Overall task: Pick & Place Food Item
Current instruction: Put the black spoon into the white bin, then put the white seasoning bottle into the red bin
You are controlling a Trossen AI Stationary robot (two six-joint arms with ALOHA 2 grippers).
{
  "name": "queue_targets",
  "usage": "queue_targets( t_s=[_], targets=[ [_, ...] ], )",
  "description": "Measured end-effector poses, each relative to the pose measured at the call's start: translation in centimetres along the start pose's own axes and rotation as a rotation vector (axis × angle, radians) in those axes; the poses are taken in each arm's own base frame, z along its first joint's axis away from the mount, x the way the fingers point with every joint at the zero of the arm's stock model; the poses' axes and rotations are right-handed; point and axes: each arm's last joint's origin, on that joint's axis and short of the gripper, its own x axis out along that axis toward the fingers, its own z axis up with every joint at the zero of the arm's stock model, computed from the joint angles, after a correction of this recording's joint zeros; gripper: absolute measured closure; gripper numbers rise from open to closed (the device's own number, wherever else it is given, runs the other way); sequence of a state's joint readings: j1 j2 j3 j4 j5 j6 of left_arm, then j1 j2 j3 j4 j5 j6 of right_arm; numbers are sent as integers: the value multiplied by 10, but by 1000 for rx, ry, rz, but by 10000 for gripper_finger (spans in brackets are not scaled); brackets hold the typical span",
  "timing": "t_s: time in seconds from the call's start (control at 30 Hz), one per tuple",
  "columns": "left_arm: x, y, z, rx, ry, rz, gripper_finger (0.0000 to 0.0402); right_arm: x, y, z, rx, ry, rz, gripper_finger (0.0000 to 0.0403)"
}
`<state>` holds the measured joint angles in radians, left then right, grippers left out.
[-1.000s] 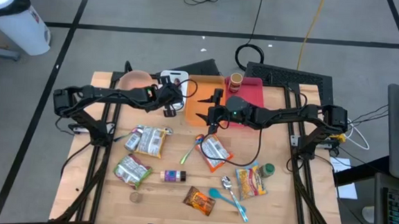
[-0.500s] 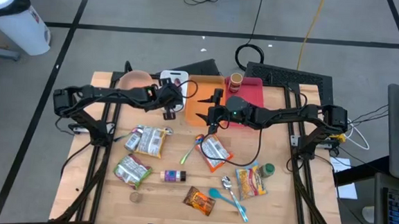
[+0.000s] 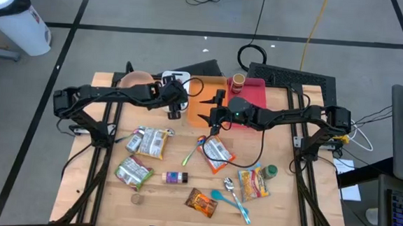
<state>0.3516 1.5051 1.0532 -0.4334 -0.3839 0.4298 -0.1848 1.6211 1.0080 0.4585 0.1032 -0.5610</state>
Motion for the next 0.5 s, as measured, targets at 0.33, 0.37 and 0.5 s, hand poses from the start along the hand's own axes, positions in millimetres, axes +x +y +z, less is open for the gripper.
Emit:
queue_targets(
  t_s=[0.33,0.37,0.5],
  targets=[
    [-26,4,19,-5,-26,-17,162,0,-2,-5,10,31,7,161],
    [-27,5,22,-14,-39,-15,162,0,-2,-5,16,33,7,161],
    [-32,4,27,-46,-111,-96,162,0,-3,-6,27,36,3,161]
  ],
)
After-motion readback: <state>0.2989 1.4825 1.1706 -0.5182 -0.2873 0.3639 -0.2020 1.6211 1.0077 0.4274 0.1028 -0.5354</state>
